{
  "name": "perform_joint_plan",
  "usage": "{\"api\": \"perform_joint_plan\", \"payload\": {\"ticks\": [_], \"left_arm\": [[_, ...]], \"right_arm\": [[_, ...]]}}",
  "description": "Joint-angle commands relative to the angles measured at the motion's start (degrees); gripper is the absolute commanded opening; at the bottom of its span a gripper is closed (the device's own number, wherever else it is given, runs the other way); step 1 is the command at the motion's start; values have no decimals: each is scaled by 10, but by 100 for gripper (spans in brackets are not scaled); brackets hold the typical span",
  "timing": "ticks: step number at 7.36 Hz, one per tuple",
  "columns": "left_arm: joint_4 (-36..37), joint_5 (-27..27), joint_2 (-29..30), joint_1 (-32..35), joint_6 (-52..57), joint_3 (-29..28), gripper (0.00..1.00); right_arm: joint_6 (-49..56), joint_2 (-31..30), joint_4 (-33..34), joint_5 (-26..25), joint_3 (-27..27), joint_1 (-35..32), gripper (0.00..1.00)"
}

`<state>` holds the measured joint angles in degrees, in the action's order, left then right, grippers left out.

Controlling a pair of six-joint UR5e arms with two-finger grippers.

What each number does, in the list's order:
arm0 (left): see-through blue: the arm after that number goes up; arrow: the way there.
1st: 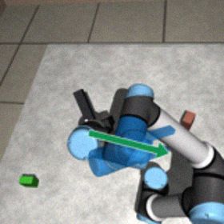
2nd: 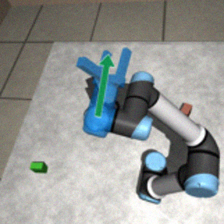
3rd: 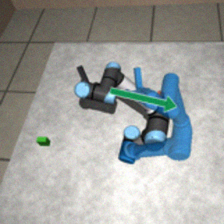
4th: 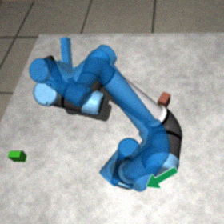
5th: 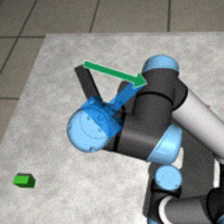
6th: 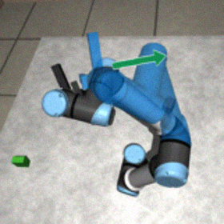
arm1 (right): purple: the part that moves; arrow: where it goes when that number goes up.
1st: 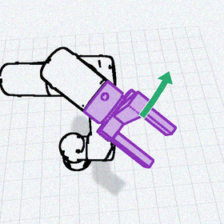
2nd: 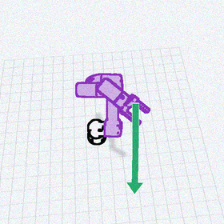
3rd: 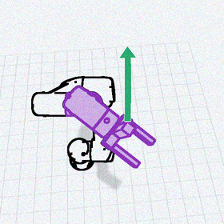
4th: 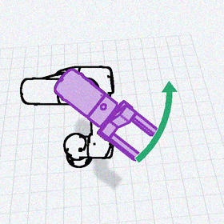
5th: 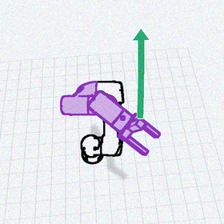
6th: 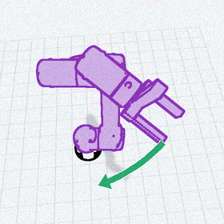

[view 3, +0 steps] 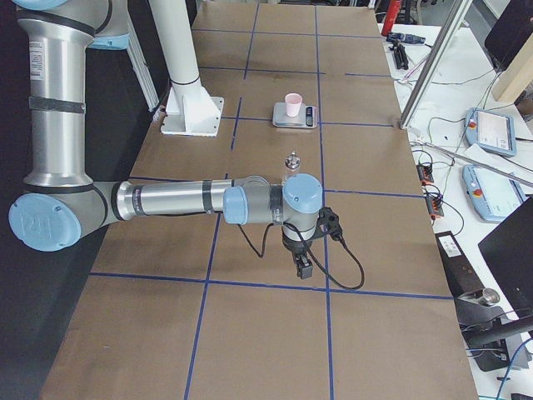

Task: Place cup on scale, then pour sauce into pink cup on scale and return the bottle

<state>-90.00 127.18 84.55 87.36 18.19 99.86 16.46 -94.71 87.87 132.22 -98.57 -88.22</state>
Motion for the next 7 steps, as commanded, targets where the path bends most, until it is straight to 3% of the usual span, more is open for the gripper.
{"api": "perform_joint_plan", "payload": {"ticks": [1,5,7], "left_arm": [[10,0,-1,0,0,-3,100],[42,14,-4,49,1,-24,100],[50,16,-4,49,0,-23,100]], "right_arm": [[-3,-11,-20,-4,17,1,100],[-103,-12,-20,1,17,1,100],[-105,-12,-19,1,20,1,100]]}}
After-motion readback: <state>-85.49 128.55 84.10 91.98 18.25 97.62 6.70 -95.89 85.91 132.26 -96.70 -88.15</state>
